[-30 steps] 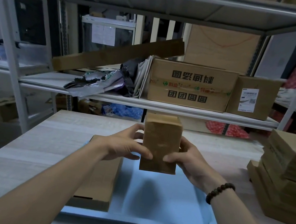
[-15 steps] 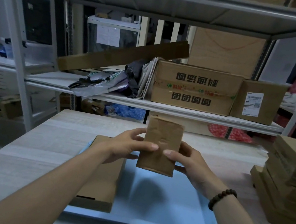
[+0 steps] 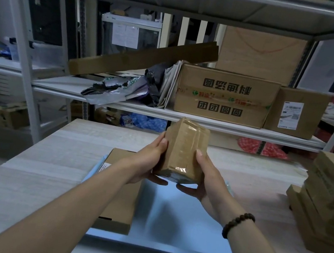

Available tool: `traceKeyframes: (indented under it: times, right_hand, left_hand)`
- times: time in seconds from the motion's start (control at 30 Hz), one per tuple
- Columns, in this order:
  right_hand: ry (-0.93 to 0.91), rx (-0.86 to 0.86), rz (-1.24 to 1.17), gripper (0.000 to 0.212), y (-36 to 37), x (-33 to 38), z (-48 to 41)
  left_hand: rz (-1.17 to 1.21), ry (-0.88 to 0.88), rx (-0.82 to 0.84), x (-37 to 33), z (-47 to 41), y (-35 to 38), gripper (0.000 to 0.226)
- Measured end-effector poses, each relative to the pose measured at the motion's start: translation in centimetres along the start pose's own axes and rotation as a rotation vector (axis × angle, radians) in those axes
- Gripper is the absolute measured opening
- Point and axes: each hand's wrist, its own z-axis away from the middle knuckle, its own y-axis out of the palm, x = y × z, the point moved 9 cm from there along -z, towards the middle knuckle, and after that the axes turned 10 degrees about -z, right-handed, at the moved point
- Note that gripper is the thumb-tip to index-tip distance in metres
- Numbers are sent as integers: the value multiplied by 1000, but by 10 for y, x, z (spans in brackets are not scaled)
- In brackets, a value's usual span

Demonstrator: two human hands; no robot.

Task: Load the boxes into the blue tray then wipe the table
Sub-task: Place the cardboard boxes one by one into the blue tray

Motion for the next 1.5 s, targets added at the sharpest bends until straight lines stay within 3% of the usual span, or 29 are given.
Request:
traceKeyframes:
  times: [0.1, 0.27, 0.37, 0.5, 0.7, 0.87, 1.0, 1.17, 1.27, 1.4, 1.5]
  right_hand:
    - [5, -21, 34, 28, 1, -3, -2]
    - [-42, 16, 133, 32, 3, 2, 1]
    - [-44, 47, 123, 47, 3, 2, 4]
    - [-30, 39, 108, 43, 2, 0, 5]
    - [1, -78, 188, 73, -8, -5, -1]
    - [18, -145, 132, 54, -19, -8, -5]
    - [16, -203, -12, 39, -20, -7, -1]
    - [94, -215, -42, 34, -14, -14, -1]
    - [46, -205, -93, 27, -11, -7, -1]
    - [0, -126, -177, 39, -5, 0, 1]
    - [-85, -144, -131, 47, -8, 6, -2]
  left_hand:
    - [-102, -30, 60, 0, 3, 8, 68]
    - [-108, 43, 61, -5, 1, 10, 45]
    - [-56, 81, 54, -5, 2, 8, 40]
    - [-49, 94, 43, -2, 4, 7, 34]
    - [47, -71, 102, 9, 4, 9, 57]
    - [155, -140, 120, 14, 1, 7, 60]
    - [180, -31, 46, 5, -3, 5, 46]
    - [25, -32, 49, 2, -2, 12, 52]
    - [23, -48, 36, 5, -2, 11, 52]
    - [162, -65, 21, 7, -6, 6, 44]
    - [65, 30, -84, 3, -11, 0, 29]
